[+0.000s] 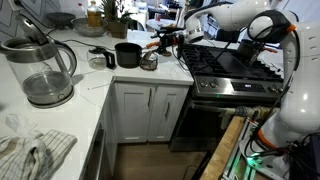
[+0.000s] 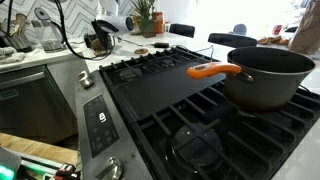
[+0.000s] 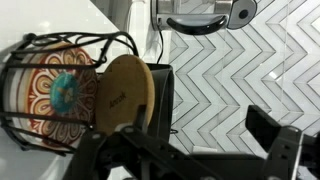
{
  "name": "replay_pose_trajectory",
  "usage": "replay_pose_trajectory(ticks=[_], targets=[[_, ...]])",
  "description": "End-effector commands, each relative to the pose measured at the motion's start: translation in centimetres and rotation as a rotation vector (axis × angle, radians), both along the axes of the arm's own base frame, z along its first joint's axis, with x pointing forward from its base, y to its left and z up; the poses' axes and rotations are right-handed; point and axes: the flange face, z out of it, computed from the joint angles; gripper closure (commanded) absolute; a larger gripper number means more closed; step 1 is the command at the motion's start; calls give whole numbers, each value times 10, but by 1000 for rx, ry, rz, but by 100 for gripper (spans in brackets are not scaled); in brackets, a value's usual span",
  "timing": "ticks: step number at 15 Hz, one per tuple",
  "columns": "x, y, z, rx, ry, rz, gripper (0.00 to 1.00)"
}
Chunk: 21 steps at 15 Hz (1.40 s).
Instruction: Remove one coaster from the basket and put it on the counter
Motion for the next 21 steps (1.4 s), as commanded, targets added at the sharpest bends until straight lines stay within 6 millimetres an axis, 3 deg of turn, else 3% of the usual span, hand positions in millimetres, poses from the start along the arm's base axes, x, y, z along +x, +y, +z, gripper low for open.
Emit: replay_pose_trajectory(ticks=[1, 12, 21], targets=[[17, 6, 2, 59, -27, 27, 0], [47, 26, 2, 17, 102, 46, 0], [14, 34, 30, -329, 281, -98, 0]])
